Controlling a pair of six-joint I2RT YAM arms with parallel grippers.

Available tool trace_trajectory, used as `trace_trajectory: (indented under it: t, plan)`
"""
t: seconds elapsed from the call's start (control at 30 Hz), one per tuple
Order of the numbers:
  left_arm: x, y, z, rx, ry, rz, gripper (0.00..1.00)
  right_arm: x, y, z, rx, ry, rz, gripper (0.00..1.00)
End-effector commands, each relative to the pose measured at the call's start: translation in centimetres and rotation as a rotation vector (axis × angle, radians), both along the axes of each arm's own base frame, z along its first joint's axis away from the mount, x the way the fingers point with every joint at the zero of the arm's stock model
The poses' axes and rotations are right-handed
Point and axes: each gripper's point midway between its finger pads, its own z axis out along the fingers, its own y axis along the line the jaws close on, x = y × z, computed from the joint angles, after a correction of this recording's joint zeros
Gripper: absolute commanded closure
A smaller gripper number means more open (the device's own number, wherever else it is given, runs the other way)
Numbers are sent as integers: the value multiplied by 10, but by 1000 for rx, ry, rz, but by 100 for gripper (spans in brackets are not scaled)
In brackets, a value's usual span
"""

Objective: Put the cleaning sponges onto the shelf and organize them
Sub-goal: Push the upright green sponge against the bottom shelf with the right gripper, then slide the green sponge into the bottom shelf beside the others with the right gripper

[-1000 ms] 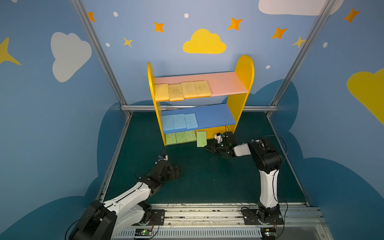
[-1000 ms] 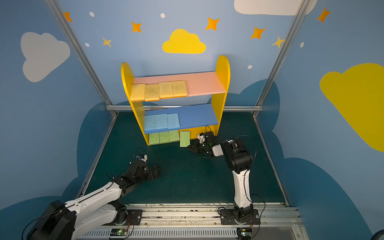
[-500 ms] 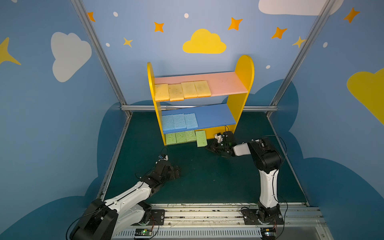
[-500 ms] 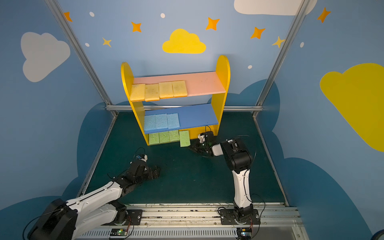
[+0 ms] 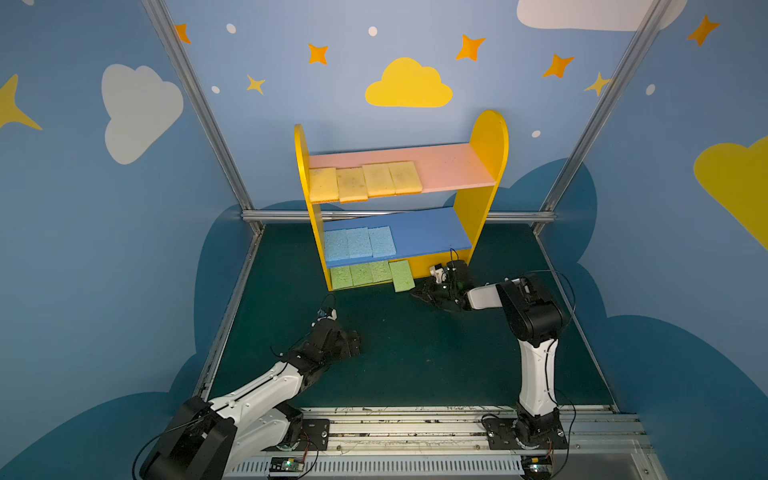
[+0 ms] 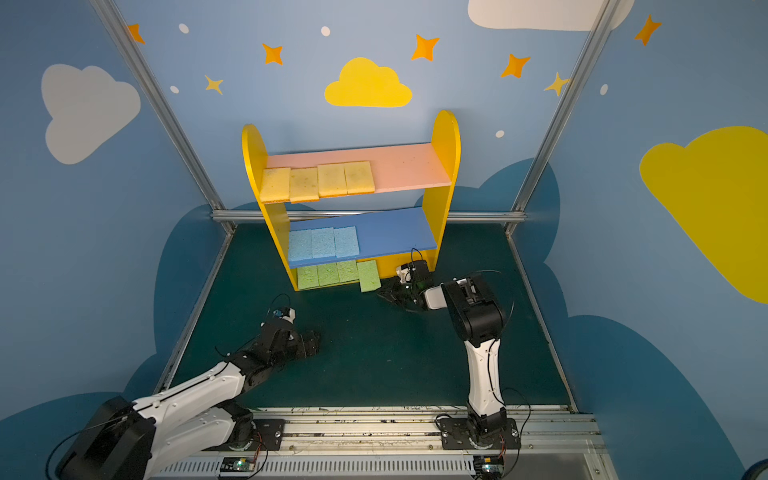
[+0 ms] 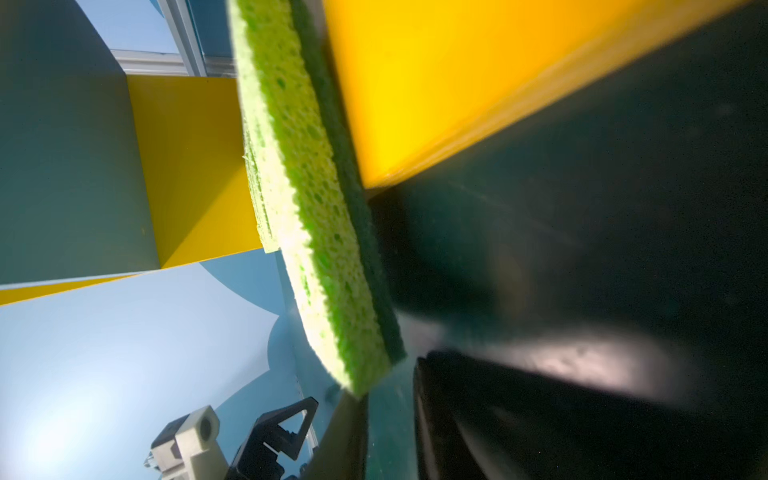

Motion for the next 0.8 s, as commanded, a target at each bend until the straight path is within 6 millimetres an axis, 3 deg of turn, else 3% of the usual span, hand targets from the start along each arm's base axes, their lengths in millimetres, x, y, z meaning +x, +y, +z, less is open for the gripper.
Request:
trace_trajectory:
  t: [0.0,0.2,0.37,0.77]
  plan:
    - [6,-1,8,6,-19,-4,0,-2,-3,-3,-28,26,-8,74]
    - [7,-2,8,8,-18,-9,0,3,0,0,-21,28,-3,73]
    - [7,-1,9,10,-20,-9,0,5,0,5,-20,19,-7,81]
    - [6,-2,5,7,-12,-8,1,-8,2,16,98,0,-33,65]
